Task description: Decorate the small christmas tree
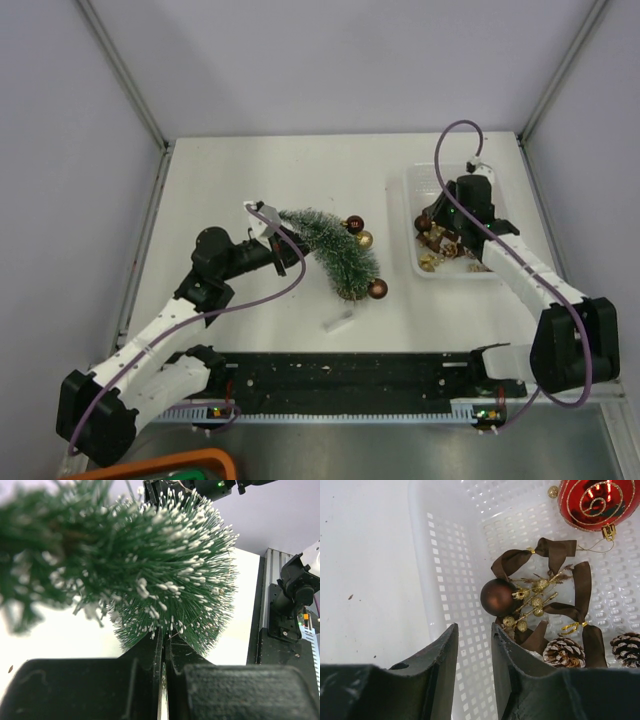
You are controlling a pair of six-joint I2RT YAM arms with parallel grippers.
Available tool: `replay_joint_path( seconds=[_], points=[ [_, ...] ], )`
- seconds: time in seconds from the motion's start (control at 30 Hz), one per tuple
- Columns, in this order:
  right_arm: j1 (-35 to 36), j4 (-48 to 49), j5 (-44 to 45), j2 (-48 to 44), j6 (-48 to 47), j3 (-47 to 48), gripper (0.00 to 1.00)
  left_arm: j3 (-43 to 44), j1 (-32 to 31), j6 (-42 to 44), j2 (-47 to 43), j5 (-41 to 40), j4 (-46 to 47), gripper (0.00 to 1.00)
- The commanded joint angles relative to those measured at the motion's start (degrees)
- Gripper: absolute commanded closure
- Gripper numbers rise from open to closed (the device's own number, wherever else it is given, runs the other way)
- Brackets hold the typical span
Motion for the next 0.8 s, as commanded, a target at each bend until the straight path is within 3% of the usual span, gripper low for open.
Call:
replay_joint_path(
  seconds=[0.0, 0.23, 0.53, 0.63, 0.77],
  points=[
    [0.2, -1.9, 3.1, 2.3, -0.4, 0.1, 0.65, -1.1, 0.0, -1.1, -1.4, 0.7, 0.7, 1.0],
    [-0.3, 0.3, 11.3, 13.0, 0.5, 3.7, 0.55, -1.2, 0.2, -1.0, -1.8, 0.5, 0.5, 1.0],
    [-1.1, 5.3, 15.8, 21.2, 1.4, 3.3, 0.56, -1.6, 0.4, -1.1, -2.2, 0.7, 0.5, 1.0],
    [-1.2, 6.2, 16.0, 21.6, 1.4, 2.7, 0.62, -1.6, 0.4, -1.0, -2.1, 0.6, 0.6, 1.0],
    [-1.3, 6.9, 16.5, 17.0, 1.7, 1.1, 0.85, -1.4, 0.4, -1.2, -1.9, 0.7, 0.5, 1.0]
  ],
)
